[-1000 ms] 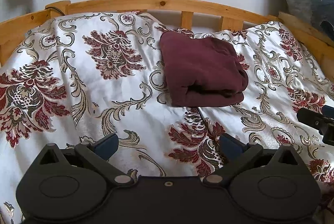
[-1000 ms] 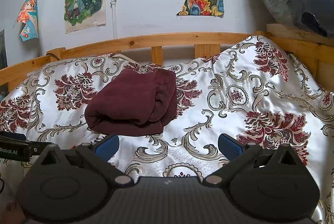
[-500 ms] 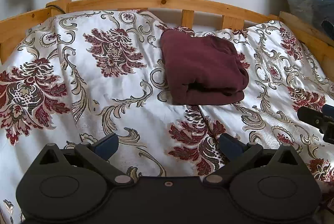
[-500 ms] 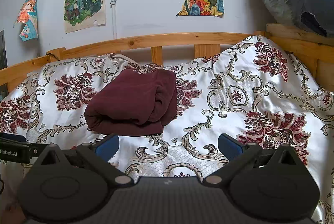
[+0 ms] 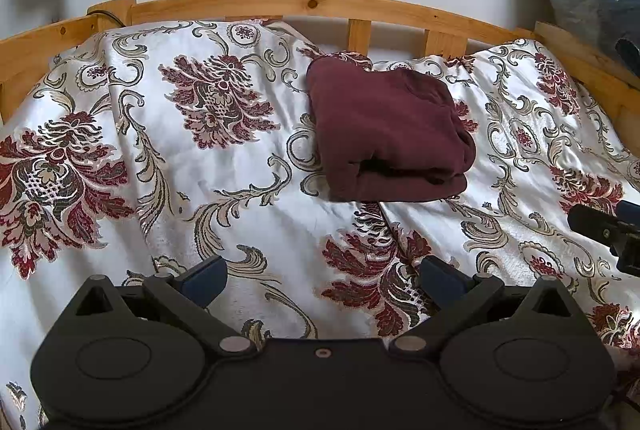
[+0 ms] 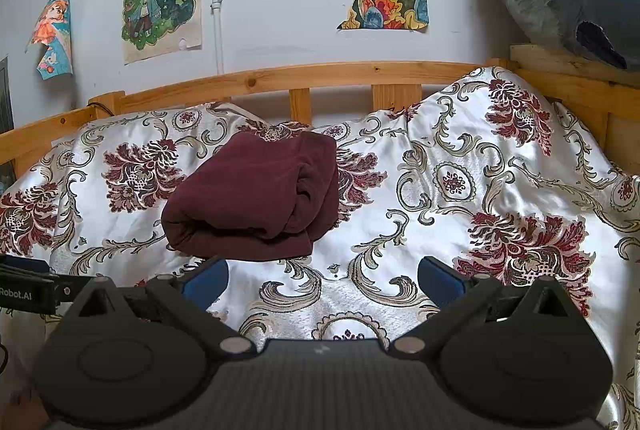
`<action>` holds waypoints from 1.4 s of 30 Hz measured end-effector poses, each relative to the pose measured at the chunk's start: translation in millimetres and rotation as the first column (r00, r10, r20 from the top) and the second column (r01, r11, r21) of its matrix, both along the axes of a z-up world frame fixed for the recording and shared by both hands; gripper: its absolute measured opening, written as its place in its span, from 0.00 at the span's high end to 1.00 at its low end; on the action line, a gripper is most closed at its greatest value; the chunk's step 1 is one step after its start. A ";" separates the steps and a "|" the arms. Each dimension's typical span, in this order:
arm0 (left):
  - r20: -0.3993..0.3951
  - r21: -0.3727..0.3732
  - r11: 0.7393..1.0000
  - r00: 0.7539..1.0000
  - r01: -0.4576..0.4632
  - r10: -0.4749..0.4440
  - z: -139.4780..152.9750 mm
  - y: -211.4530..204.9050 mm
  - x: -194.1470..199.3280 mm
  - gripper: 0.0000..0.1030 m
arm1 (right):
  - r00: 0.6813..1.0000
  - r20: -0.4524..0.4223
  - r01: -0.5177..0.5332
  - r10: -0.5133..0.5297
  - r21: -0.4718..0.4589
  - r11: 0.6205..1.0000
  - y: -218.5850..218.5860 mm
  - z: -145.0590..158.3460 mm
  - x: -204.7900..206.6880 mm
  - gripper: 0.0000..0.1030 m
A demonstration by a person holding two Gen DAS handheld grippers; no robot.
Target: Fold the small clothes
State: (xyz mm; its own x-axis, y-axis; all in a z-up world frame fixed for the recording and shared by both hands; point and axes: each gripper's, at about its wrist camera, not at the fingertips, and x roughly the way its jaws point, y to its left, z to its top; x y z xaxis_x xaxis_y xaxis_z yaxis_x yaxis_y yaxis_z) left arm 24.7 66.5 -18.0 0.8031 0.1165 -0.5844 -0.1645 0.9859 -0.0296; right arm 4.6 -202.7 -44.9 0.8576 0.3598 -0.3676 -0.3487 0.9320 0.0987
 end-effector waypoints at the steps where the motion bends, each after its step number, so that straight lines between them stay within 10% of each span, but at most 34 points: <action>1: 0.000 0.000 1.000 1.000 0.000 0.000 0.0 0.0 0.0 0.01 | 1.000 0.000 0.000 0.000 0.000 1.000 0.1 0.1 0.0 0.00; 42: -0.070 0.013 0.999 0.997 -0.044 0.045 -1.7 1.8 10.3 0.01 | 0.999 -0.037 0.016 -0.015 0.023 1.000 1.6 -4.5 3.1 0.00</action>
State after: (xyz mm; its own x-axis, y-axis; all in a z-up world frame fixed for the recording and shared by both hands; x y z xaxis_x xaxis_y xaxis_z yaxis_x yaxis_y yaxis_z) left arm 35.0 68.4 -19.7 0.7538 0.1580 -0.6378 -0.2091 0.9779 -0.0049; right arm 7.7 -201.1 -49.4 0.8494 0.3552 -0.3903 -0.3298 0.9347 0.1328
